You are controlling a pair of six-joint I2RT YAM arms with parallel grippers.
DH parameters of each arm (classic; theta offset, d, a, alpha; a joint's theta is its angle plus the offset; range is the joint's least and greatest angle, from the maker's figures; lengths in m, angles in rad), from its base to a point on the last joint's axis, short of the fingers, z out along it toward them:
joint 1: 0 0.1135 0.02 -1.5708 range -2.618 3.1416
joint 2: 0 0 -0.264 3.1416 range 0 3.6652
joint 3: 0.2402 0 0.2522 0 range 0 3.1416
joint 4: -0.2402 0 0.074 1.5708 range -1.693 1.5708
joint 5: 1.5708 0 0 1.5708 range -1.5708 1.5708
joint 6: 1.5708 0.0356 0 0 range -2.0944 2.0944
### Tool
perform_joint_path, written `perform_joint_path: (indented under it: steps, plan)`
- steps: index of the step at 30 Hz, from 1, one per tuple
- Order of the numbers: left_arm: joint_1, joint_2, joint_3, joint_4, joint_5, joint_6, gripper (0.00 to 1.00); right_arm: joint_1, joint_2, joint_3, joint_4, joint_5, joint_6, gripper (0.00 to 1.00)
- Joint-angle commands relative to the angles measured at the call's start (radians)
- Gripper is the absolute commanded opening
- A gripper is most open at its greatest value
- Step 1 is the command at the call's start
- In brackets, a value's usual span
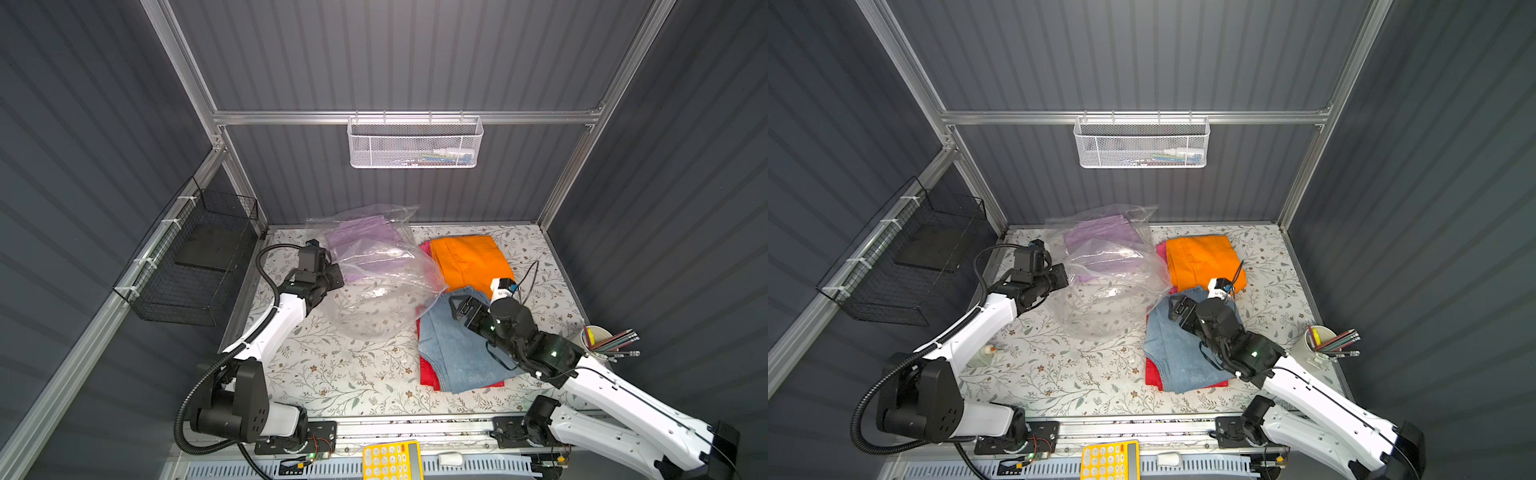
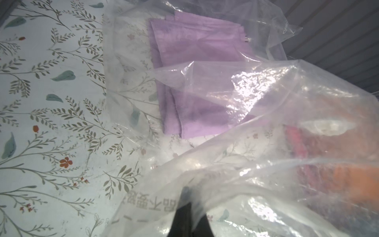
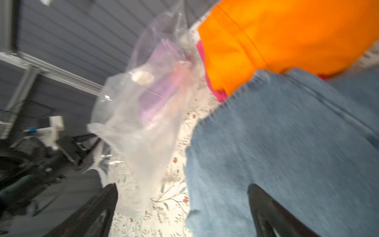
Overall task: Take the trousers out of the vacuum bag
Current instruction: Place the trousers at the center of the board.
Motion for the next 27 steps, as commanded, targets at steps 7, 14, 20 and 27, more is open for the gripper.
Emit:
perform_joint_path:
  steps: [7, 14, 20, 27]
  plan:
    - [-0.027, -0.083, -0.023, -0.073, 0.069, -0.014, 0.00, 0.167, 0.276, 0.224, 0.213, -0.110, -0.143, 0.99]
    - [-0.050, -0.139, -0.041, -0.109, 0.049, -0.009, 0.00, 0.189, 0.508, 0.249, 0.340, -0.237, -0.081, 0.99]
    - [-0.081, -0.196, -0.062, -0.121, 0.045, 0.001, 0.00, 0.137, 0.606, 0.206, 0.404, -0.268, -0.046, 0.99]
    - [-0.125, -0.228, -0.099, -0.140, 0.015, 0.009, 0.00, 0.035, 0.659, 0.152, 0.471, -0.294, -0.057, 0.99]
